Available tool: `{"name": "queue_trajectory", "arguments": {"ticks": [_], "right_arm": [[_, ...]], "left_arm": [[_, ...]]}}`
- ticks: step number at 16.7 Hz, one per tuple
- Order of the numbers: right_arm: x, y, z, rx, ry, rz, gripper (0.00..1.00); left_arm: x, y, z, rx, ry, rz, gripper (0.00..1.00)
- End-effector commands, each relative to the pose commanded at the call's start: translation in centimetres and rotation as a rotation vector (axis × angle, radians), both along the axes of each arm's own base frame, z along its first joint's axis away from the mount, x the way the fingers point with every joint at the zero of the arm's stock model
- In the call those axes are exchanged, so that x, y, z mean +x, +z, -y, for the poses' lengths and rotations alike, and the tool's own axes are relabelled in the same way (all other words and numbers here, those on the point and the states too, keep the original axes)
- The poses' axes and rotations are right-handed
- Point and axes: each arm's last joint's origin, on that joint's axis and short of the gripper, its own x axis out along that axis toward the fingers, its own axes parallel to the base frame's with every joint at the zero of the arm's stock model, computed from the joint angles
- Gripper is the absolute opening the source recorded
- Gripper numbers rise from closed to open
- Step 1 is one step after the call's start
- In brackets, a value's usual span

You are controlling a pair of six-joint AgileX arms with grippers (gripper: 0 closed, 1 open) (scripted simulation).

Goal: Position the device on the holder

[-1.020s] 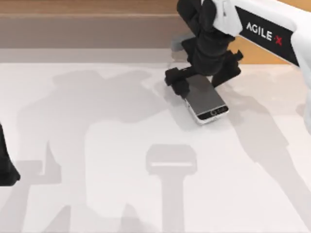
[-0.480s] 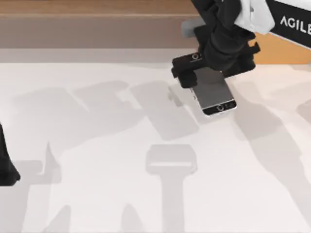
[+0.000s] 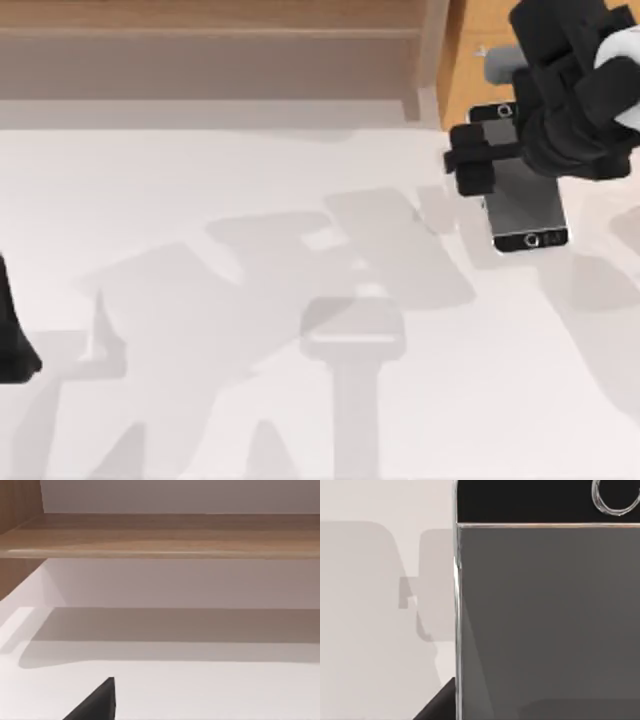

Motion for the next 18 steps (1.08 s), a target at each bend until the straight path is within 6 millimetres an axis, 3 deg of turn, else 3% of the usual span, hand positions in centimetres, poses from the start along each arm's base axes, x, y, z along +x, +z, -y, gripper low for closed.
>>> {"name": "queue_trajectory", "arguments": {"ticks": [10,18], "right_arm": [[-6.6,-0.8,10.5,-0.021,-0.303,0.390,0.00],[-9.9,-0.3,15.2,-0.082,-0.478,0.653,0.00]], "left_arm": [[0.0,0.0,0.0,0.000,0.000,0.000,1.00],[0.0,0.0,0.0,0.000,0.000,0.000,1.00]]}}
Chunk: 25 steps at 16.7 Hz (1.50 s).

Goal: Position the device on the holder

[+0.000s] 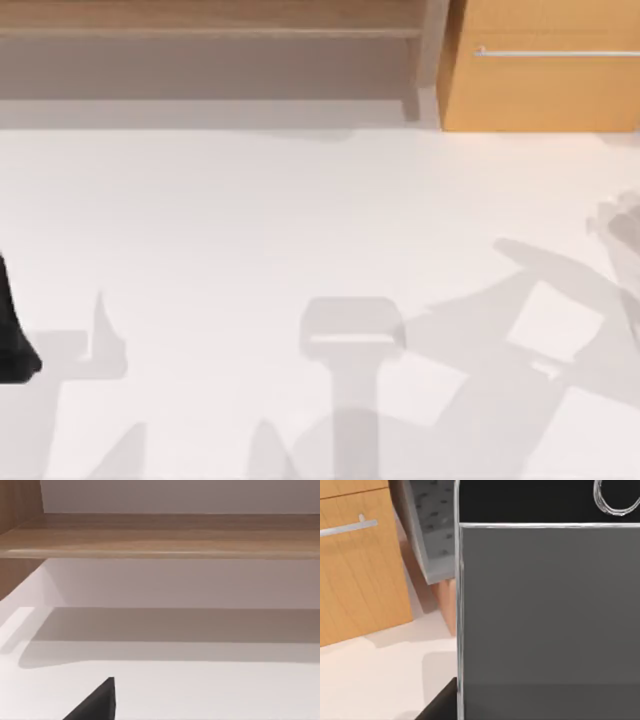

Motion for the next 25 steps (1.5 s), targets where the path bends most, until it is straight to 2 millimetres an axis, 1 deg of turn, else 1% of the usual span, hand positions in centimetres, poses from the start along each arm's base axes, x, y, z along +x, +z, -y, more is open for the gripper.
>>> {"name": "queue_trajectory", "arguments": {"ticks": [4,10,14,16,20,25], "right_arm": [[-0.6,0.2,0.7,-0.015,-0.032,0.045,0.00],[-0.5,0.2,0.6,-0.010,-0.025,0.046,0.00],[-0.1,1.7,-0.3,0.032,0.028,0.136,0.00],[0.1,2.0,-0.3,0.036,0.032,0.152,0.00],[0.9,1.0,0.9,-0.001,0.010,0.097,0.00],[3.0,-1.0,2.3,-0.026,-0.025,0.050,0.00]], "left_arm": [[0.0,0.0,0.0,0.000,0.000,0.000,1.00],[0.0,0.0,0.0,0.000,0.000,0.000,1.00],[0.0,0.0,0.0,0.000,0.000,0.000,1.00],[0.0,0.0,0.0,0.000,0.000,0.000,1.00],[0.0,0.0,0.0,0.000,0.000,0.000,1.00],[0.0,0.0,0.0,0.000,0.000,0.000,1.00]]}}
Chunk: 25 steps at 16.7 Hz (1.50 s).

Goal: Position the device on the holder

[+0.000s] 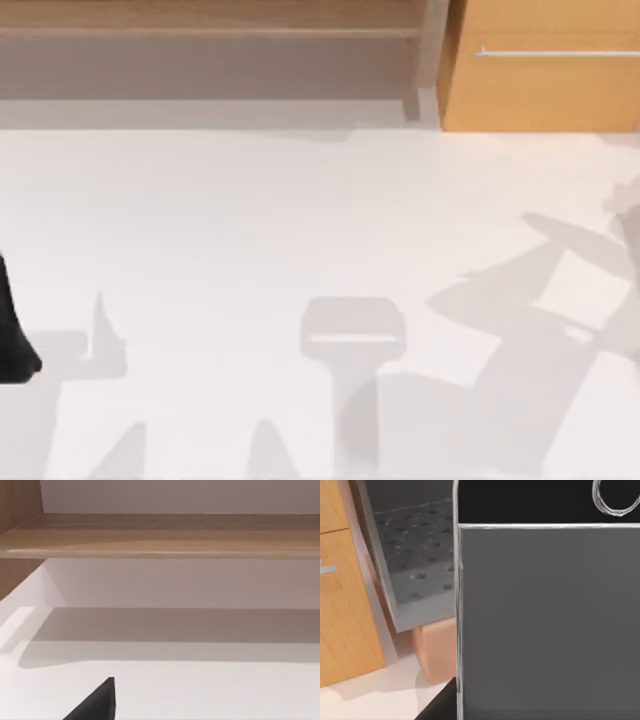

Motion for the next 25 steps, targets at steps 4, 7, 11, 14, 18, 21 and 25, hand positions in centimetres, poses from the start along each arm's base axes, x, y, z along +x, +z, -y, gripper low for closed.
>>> {"name": "queue_trajectory", "arguments": {"ticks": [4,7,11,14,18,21,25], "right_arm": [[0.58,-0.70,0.35,0.011,-0.007,-0.004,0.00],[0.58,-0.70,0.35,0.011,-0.007,-0.004,0.00],[0.58,-0.70,0.35,0.011,-0.007,-0.004,0.30],[0.58,-0.70,0.35,0.011,-0.007,-0.004,0.53],[0.58,-0.70,0.35,0.011,-0.007,-0.004,0.83],[0.58,-0.70,0.35,0.011,-0.007,-0.004,1.00],[0.58,-0.70,0.35,0.011,-0.007,-0.004,1.00]], "left_arm": [[0.00,0.00,0.00,0.000,0.000,0.000,1.00],[0.00,0.00,0.00,0.000,0.000,0.000,1.00],[0.00,0.00,0.00,0.000,0.000,0.000,1.00],[0.00,0.00,0.00,0.000,0.000,0.000,1.00],[0.00,0.00,0.00,0.000,0.000,0.000,1.00],[0.00,0.00,0.00,0.000,0.000,0.000,1.00],[0.00,0.00,0.00,0.000,0.000,0.000,1.00]]}}
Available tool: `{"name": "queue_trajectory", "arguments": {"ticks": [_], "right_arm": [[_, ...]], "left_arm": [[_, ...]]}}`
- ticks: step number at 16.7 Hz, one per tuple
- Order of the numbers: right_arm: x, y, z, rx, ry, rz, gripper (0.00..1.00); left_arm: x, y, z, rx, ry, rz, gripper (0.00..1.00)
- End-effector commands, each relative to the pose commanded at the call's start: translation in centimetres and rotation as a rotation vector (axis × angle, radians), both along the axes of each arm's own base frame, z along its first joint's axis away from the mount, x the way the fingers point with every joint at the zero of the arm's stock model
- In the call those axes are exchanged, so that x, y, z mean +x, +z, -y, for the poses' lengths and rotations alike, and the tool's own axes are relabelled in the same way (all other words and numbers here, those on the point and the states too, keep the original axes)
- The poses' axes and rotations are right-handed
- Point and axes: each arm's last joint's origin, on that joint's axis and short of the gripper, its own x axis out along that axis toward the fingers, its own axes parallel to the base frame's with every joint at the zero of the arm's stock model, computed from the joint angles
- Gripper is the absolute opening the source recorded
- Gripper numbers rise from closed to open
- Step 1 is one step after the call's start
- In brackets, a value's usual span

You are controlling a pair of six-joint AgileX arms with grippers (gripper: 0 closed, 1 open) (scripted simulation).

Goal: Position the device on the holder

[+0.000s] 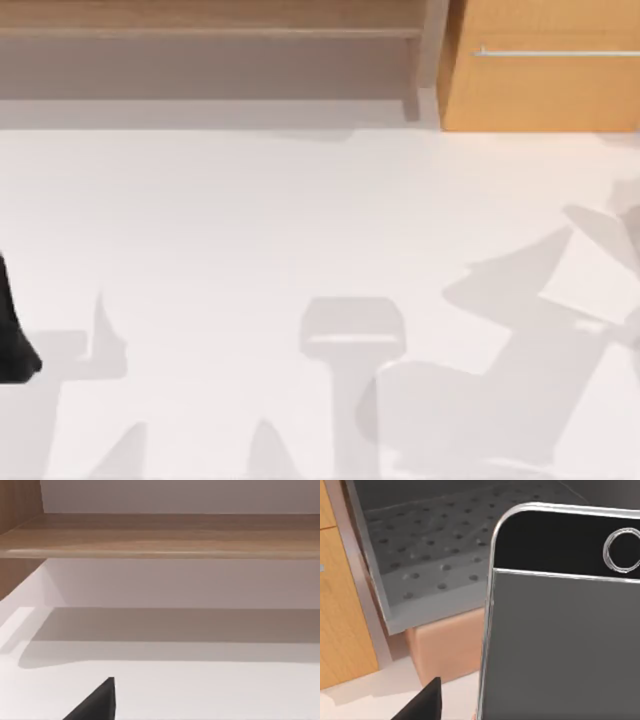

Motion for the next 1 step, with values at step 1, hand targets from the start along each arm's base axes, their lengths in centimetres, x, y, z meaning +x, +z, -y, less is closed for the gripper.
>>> {"name": "queue_trajectory", "arguments": {"ticks": [1], "right_arm": [[0.00,0.00,0.00,0.000,0.000,0.000,1.00]], "left_arm": [[0.00,0.00,0.00,0.000,0.000,0.000,1.00]]}}
